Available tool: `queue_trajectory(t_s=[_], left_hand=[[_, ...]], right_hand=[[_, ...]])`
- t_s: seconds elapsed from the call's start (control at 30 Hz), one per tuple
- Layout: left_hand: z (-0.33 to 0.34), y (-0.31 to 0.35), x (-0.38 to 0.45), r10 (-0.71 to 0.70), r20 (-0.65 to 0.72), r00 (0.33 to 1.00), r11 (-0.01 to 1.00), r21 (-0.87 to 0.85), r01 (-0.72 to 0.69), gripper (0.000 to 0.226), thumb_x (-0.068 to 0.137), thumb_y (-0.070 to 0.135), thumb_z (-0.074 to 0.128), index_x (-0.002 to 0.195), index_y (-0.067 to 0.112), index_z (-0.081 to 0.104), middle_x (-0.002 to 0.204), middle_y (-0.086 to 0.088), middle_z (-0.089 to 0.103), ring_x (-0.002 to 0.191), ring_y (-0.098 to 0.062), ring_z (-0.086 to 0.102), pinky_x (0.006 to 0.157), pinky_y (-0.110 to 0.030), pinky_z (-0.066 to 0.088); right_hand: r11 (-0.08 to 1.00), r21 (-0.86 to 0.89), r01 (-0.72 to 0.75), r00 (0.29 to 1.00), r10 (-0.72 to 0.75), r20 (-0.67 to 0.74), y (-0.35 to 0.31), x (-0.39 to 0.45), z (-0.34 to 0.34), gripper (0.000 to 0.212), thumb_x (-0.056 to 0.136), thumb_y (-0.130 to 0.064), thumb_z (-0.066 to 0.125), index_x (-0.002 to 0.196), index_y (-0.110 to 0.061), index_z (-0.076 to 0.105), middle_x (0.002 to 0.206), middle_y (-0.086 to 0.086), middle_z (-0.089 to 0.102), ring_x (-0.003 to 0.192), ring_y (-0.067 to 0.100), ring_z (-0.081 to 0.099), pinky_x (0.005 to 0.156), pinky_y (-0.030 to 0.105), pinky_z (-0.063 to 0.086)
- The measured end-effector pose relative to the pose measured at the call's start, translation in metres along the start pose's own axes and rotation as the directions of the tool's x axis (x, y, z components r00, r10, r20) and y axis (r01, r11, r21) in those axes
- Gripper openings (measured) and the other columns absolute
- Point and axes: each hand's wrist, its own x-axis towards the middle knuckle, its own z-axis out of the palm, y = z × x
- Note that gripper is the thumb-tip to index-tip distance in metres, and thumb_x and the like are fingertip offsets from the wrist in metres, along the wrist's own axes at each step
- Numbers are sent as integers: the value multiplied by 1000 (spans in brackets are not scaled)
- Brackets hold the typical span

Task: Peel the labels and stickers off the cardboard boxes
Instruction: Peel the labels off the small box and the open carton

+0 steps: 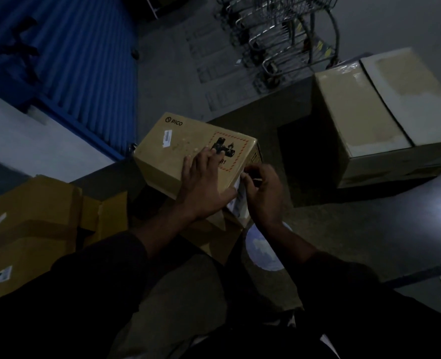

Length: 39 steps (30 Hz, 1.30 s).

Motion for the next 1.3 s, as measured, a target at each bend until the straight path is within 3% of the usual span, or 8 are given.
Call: queue_trajectory(t_s=[0.17, 0.27, 0.33, 0.43, 0.53, 0.73, 0.93, 1.3], left_hand=[[-1, 1, 0, -5, 12, 1000, 1000, -9, 5, 95, 70, 67, 36, 151, 20, 20, 156, -6, 19, 148, -21, 10, 121, -55, 7], [0, 0, 0, 0, -1, 1000, 1000, -12, 0, 92, 71, 65, 39, 150, 20, 21, 155, -6, 20, 148, -20, 10, 121, -54, 7], [0, 0, 0, 0, -3, 1000, 1000, -15, 0, 92, 71, 65, 41, 150, 20, 21, 155, -6, 20, 148, -20, 11, 121, -54, 7], [-1, -1, 0, 1, 2, 1000, 1000, -17, -1, 95, 70, 66, 42, 150, 21, 19, 155, -5, 19, 148, -20, 11, 121, -53, 7], [-2, 0, 0, -5, 0, 1000, 1000, -27, 5, 95, 69, 67, 43, 150, 22, 21, 155, -5, 21, 148, -20, 13, 121, -53, 8], [-2, 1, 0, -16, 2, 1000, 999, -29, 16, 95, 68, 67, 42, 149, 22, 22, 153, -6, 23, 147, -22, 15, 122, -51, 7], [-1, 0, 0, -14, 3, 1000, 999, -38, 14, 94, 69, 65, 44, 149, 22, 21, 154, -5, 21, 148, -20, 13, 121, -53, 7], [3, -2, 1, -6, 6, 1000, 1000, 26, 6, 96, 70, 67, 38, 152, 20, 20, 156, -7, 20, 149, -22, 12, 121, -54, 7]], right_hand=[[999, -8, 38, 999, -38, -1, 0, 0, 0, 16, 94, -15, 62, 99, -30, 59, 96, -16, 53, 88, -3, 57, 74, 11, 46], [996, -25, 84, 996, -84, 28, 8, -5, 6, 6, 94, -17, 59, 99, -19, 63, 97, -9, 55, 89, 10, 57, 75, 28, 50], [998, -31, 58, 998, -57, 13, 10, -9, 8, 4, 94, -19, 60, 97, -17, 63, 95, -10, 54, 87, 8, 56, 74, 31, 51], [1000, 19, -17, 1000, 17, -19, 6, -7, 3, 5, 93, -22, 65, 94, -20, 60, 91, -12, 55, 83, 2, 56, 70, 21, 49], [993, 104, -60, 998, 63, -25, 2, -5, -3, 16, 91, -19, 67, 106, -22, 62, 102, -13, 58, 93, 1, 60, 76, 18, 52], [997, 78, -10, 1000, 12, -29, -2, -4, -4, 22, 91, -16, 66, 107, -31, 63, 99, -25, 55, 94, -1, 61, 76, 21, 55], [999, 44, -20, 998, 23, -56, -3, -5, -2, 11, 91, -17, 67, 98, -25, 70, 93, -20, 59, 88, -4, 60, 74, 12, 47], [999, -27, 43, 999, -42, 18, 2, 2, 0, 10, 93, -16, 65, 100, -22, 65, 98, -15, 55, 86, -5, 55, 72, 7, 43]])
